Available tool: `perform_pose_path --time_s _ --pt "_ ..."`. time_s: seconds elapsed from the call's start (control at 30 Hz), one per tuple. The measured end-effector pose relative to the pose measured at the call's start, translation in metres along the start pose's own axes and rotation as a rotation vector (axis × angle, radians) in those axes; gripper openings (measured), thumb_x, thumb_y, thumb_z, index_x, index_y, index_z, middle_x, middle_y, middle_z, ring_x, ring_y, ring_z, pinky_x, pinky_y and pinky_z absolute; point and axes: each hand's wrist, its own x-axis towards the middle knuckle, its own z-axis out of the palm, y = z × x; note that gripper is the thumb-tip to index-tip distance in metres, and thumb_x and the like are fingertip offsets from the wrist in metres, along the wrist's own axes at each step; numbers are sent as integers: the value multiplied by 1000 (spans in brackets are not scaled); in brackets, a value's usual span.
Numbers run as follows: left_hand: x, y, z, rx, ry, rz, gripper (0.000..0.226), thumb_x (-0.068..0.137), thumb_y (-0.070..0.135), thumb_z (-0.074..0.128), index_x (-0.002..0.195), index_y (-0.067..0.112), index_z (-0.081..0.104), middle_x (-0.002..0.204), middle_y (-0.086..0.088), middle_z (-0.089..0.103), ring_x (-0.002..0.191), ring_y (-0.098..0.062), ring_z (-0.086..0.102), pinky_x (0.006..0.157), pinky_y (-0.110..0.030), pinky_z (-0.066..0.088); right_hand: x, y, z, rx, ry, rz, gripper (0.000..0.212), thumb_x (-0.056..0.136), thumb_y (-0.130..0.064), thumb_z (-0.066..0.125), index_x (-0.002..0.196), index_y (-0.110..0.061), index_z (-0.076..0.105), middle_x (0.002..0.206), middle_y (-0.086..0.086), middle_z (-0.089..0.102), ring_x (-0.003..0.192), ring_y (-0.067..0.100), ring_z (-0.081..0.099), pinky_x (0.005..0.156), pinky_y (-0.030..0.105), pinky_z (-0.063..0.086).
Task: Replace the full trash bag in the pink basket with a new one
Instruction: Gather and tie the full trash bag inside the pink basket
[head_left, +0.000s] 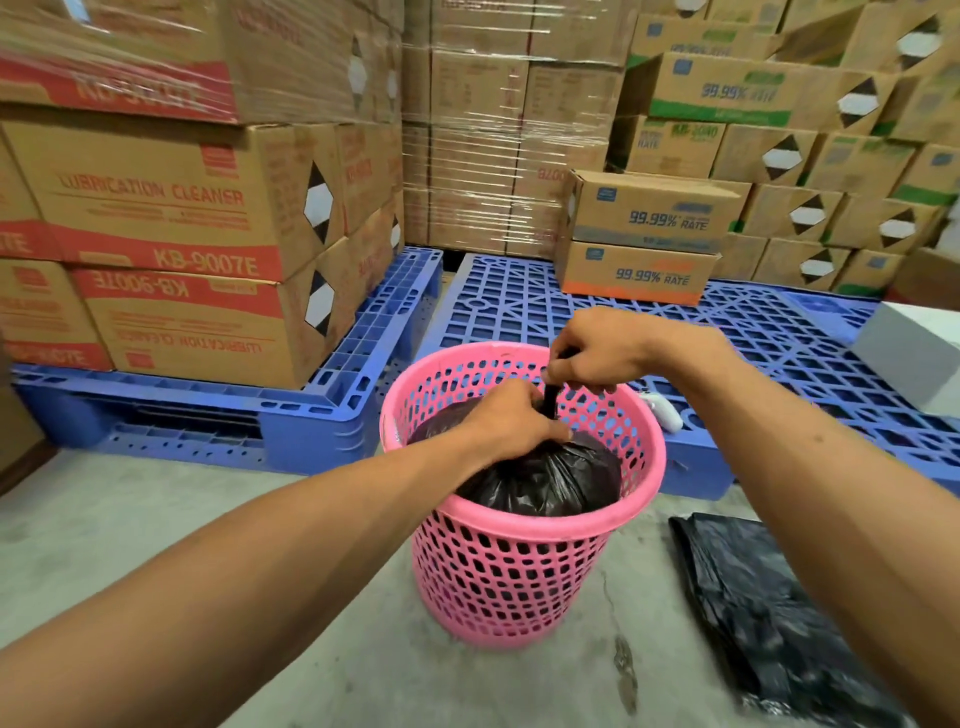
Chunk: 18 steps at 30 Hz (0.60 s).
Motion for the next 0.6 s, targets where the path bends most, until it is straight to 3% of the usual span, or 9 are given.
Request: perform_pose_path --time_s 0.07,0.13,0.2,0.27,0.4,0.5,0.6 --pt "5 -7 -2 -4 85 -36 45 76 20 77 54 18 38 58 0 41 57 -19 40 57 -36 37 4 3 4 15 34 -47 18 94 -32 64 85 -19 72 57 -3 67 48 12 65 53 22 48" --pt "6 -7 -3 52 190 -64 39 78 24 71 55 16 41 64 -4 48 65 -25 47 61 -37 40 10 7 10 40 76 -73 16 94 -34 66 86 -22 71 60 -1 70 49 10 67 52 23 51" --pt "4 -2 0 236 303 -60 18 84 30 62 74 15 56 86 -11 63 84 -34 59 65 -35 38 18 13 15 83 119 -73 15 94 -34 66 89 -21 72 64 1 72 53 12 69 54 26 56" --pt "4 0 8 433 369 25 21 91 27 51 102 12 60 106 -16 66 100 -40 61 69 -38 37 22 20 19 118 142 -59 15 94 -33 66 92 -20 72 67 2 73 58 14 70 57 28 57" --pt "7 -7 16 654 388 148 26 96 20 45 120 13 53 106 -15 69 99 -39 64 70 -40 39 27 39 33 183 179 -12 15 96 -30 63 94 -18 72 71 -2 71 58 9 69 57 30 58" --pt "7 -12 15 725 375 184 28 97 16 45 124 10 48 103 -15 70 95 -39 66 67 -40 40 30 48 50 231 257 -9 16 97 -30 62 98 -17 72 75 -10 67 58 -2 61 56 18 48" --pt "6 -12 8 689 345 251 32 98 20 47 127 7 42 106 -18 68 96 -42 65 71 -44 44 36 49 73 273 342 -26 17 97 -28 62 96 -15 73 77 -8 65 69 8 58 59 12 39"
